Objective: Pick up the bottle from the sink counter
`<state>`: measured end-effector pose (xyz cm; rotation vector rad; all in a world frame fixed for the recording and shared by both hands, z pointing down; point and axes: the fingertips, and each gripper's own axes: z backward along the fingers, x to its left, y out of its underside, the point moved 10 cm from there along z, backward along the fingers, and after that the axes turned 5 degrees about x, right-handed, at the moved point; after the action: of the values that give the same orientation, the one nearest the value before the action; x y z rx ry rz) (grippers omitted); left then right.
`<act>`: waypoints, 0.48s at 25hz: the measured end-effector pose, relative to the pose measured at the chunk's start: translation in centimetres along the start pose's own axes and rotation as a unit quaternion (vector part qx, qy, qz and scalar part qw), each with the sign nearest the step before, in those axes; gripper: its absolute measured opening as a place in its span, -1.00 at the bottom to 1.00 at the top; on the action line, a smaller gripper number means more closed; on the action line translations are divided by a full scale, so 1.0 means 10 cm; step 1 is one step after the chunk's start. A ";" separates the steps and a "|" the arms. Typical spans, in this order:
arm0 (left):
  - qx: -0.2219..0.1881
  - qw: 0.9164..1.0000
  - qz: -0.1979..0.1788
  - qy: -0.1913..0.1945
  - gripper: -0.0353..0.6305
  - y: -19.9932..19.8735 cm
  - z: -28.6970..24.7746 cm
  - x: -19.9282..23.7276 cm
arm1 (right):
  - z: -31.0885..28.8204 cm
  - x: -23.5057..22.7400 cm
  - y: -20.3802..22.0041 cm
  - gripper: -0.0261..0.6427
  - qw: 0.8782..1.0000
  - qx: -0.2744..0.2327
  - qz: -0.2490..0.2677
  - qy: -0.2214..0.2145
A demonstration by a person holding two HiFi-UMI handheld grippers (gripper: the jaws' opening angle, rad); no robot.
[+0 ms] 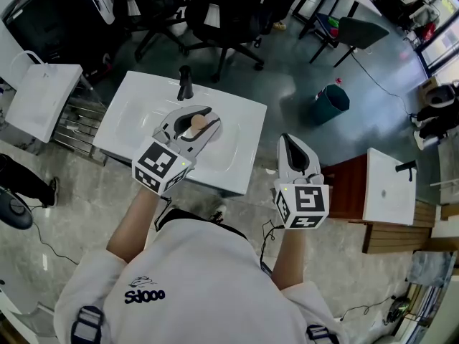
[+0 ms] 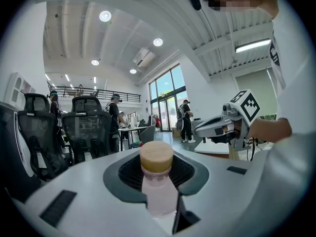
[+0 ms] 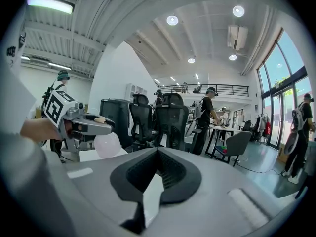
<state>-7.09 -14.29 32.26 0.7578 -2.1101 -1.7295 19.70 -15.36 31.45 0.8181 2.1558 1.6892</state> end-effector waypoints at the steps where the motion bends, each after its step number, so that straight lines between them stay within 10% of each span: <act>1: 0.001 1.000 0.000 -0.001 -0.56 0.01 0.00 0.00 | -0.01 0.00 0.01 -0.89 1.000 0.000 -0.001 -0.001; 12: 0.013 1.000 0.004 -0.004 -0.56 0.07 -0.06 0.03 | -0.11 -0.04 0.05 -0.89 1.000 0.004 -0.009 -0.010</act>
<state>-7.19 -14.85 33.04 0.7491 -2.1426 -1.7060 19.54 -16.35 32.20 0.8123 2.1523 1.6572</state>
